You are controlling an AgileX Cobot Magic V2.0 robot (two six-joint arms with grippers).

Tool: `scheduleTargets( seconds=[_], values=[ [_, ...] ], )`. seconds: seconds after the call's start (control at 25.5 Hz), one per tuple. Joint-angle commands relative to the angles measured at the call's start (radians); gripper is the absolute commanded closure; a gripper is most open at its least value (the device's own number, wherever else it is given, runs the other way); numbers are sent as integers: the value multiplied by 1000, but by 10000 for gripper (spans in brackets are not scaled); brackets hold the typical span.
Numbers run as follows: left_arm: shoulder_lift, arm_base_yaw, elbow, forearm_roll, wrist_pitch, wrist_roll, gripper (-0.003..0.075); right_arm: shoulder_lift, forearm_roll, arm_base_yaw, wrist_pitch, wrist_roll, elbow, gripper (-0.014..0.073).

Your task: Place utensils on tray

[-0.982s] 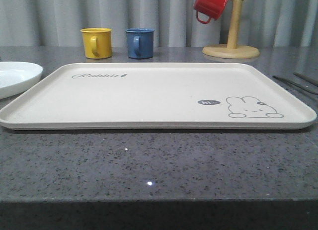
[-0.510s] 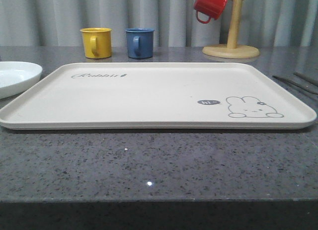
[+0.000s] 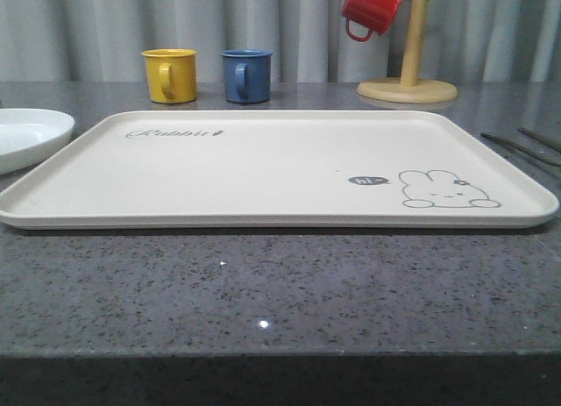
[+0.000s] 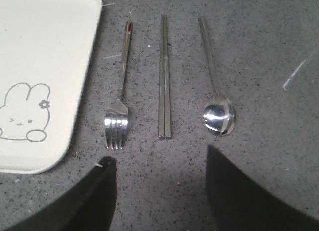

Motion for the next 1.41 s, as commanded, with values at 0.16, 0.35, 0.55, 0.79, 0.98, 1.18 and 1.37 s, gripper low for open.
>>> scheduleTargets(
  seconds=[0.16, 0.35, 0.55, 0.79, 0.98, 1.18, 1.37],
  values=[
    [30, -7, -62, -48, -34, 5, 172, 1, -6, -3, -64, -5, -35, 161],
    [45, -12, -62, -46, -13, 7, 243, 1, -6, -3, -64, -5, -35, 161],
    [45, -12, -62, -40, 2, 7, 523, 1, -6, -3, -64, -5, -35, 161],
    [45, -12, -63, -26, 17, 7, 738, 1, -6, -3, -64, -5, -35, 161],
    [9, -12, -109, -26, 86, 7, 738, 1, -6, -3, -64, -5, -35, 161],
    [-59, -31, -160, -58, 147, 67, 738, 1, -6, -3, -63, -5, -35, 161],
    [-100, -111, -164, -67, 188, 80, 738, 1, -6, -3, -63, -5, -35, 161]
  ],
)
